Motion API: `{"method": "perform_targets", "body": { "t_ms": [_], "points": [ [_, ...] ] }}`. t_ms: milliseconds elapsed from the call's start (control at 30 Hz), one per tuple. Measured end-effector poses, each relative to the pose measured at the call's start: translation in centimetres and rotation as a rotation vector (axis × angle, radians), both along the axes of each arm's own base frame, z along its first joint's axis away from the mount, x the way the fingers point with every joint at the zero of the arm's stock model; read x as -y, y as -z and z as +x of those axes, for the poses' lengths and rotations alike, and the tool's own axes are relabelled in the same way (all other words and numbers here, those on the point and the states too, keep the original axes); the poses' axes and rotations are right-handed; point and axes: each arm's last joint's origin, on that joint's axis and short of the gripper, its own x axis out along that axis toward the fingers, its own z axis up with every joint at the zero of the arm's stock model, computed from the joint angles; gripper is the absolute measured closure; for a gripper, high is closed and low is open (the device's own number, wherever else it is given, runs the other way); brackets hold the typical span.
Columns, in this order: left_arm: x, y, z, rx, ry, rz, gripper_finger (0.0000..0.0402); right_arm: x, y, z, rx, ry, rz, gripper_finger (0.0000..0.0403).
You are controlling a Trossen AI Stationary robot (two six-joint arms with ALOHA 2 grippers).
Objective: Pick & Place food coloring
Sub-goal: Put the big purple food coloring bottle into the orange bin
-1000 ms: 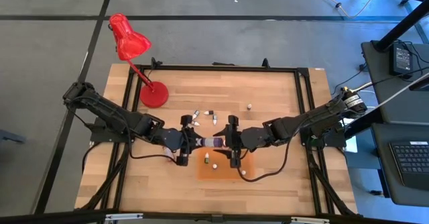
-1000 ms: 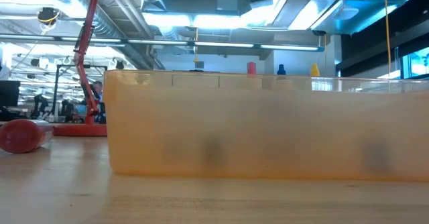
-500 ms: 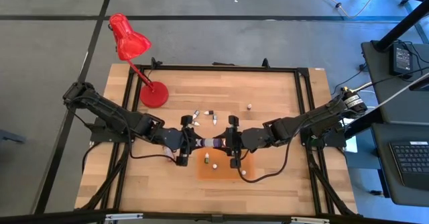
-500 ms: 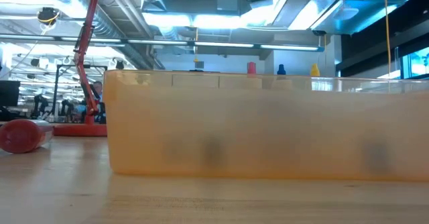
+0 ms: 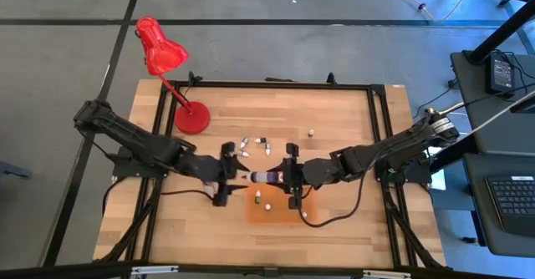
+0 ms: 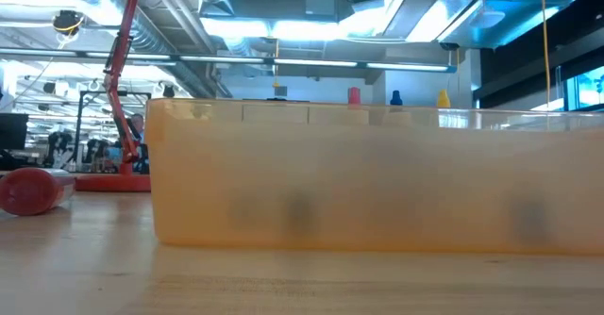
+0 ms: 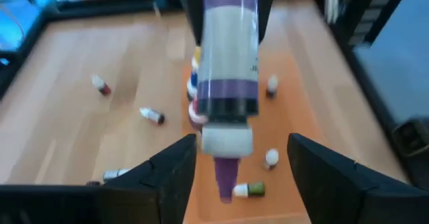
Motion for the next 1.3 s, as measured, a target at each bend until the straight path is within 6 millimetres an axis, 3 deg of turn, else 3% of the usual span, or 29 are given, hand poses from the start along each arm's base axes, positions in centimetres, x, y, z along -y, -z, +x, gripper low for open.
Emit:
{"method": "perform_targets", "body": {
  "t_ms": [133, 300, 467, 867, 1300],
  "points": [
    [-1.0, -0.8, -2.7, 0.147, -0.011, -0.053, 0.0167, -0.5, -1.2, -1.0, 0.040, 0.021, -0.041, 0.0258],
    [-1.7, 0.2, -4.9, 0.429, 0.036, -0.141, 0.0171, -1.3, -2.3, -1.6, 0.115, 0.015, -0.087, 0.0254],
    [-2.0, 1.7, -5.8, 0.602, 0.086, -0.180, 0.0168, -1.4, -3.2, -1.3, 0.206, 0.002, -0.117, 0.0256],
    [-2.0, 1.9, -5.5, 0.649, 0.097, -0.165, 0.0174, -1.3, -4.9, -0.9, 0.376, -0.022, -0.140, 0.0255],
    [-1.9, 0.7, -5.5, 0.725, 0.113, -0.133, 0.0186, 0.4, -4.0, 1.3, 0.419, -0.054, -0.105, 0.0251]
  ]
}}
